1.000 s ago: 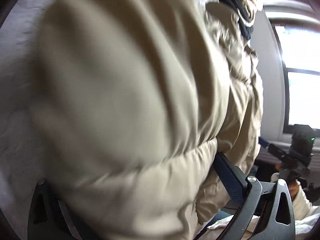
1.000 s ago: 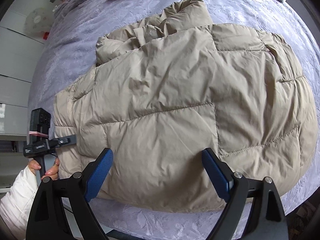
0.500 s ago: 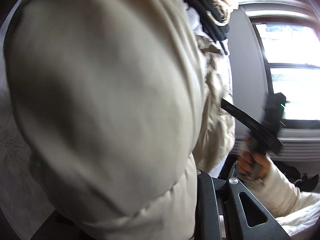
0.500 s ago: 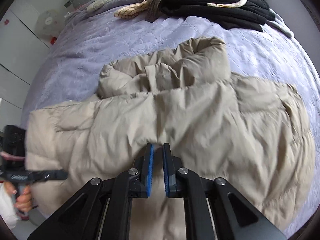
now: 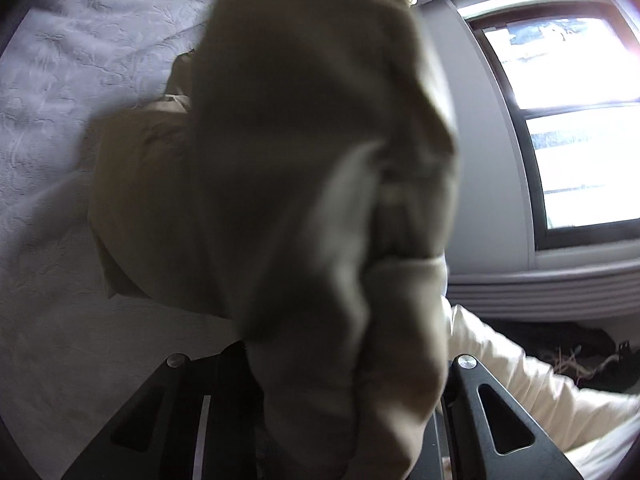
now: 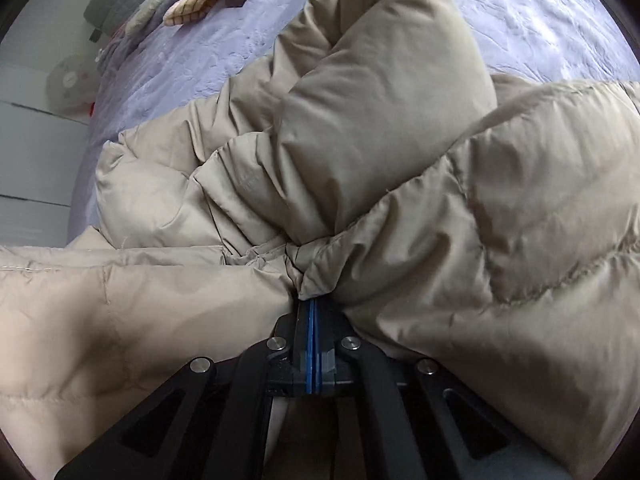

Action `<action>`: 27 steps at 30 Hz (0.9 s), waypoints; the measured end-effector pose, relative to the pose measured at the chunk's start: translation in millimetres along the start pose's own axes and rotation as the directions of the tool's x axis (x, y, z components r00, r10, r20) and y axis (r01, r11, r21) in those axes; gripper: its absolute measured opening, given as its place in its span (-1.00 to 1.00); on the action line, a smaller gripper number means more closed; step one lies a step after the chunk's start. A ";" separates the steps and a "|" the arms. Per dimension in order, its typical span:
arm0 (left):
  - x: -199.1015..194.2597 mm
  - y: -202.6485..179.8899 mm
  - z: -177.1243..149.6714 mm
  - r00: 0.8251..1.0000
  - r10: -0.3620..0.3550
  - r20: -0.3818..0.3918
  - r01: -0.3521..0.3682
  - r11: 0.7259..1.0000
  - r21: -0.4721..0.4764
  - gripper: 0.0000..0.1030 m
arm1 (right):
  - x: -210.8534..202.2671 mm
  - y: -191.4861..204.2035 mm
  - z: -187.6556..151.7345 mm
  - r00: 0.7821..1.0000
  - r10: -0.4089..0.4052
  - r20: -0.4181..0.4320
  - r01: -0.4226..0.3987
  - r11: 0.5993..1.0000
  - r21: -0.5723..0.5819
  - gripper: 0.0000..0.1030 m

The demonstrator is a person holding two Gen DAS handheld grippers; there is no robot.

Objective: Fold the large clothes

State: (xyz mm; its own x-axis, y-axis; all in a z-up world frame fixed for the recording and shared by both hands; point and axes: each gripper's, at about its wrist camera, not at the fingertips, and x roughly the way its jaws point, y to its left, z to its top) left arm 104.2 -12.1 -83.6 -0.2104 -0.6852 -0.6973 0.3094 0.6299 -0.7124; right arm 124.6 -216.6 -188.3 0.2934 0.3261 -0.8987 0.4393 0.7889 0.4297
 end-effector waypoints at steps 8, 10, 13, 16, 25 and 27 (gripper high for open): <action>1.3 -30.0 -16.7 0.998 0.070 -0.007 -0.070 0.998 -0.007 -0.51 | -79.3 -26.9 -85.1 0.987 0.156 0.020 -0.156 0.988 -0.005 -1.00; 8.3 -42.8 -7.2 0.996 0.092 -0.017 -0.092 0.996 0.003 -0.51 | -83.3 -35.8 -107.3 0.982 0.189 -0.004 -0.189 0.982 0.004 -1.00; 10.6 -51.4 13.5 0.991 0.124 -0.039 -0.123 0.992 0.039 -0.50 | -79.1 -43.6 -133.5 0.975 0.219 -0.031 -0.219 0.976 0.010 -1.00; 23.2 -67.2 24.9 0.985 0.164 -0.056 -0.159 0.983 0.088 -0.50 | -67.3 -51.5 -142.5 0.968 0.248 -0.037 -0.246 0.968 0.052 -1.00; 72.4 -110.5 30.6 0.976 0.198 -0.096 -0.176 0.964 0.198 0.18 | -64.9 -72.9 -147.3 0.958 0.285 -0.018 -0.283 0.956 0.074 -0.99; 84.7 -116.1 32.1 0.980 0.175 -0.094 -0.153 0.966 0.207 0.24 | -75.9 -82.5 -149.3 0.958 0.285 0.005 -0.285 0.955 0.084 -0.94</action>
State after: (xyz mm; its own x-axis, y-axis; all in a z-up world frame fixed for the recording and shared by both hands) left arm 80.2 -154.9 -57.4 -0.2390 -0.5269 -0.8156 0.5234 0.6376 -0.5652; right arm -60.7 -228.7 -168.7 0.4110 0.5347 -0.7383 0.4069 0.6171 0.6735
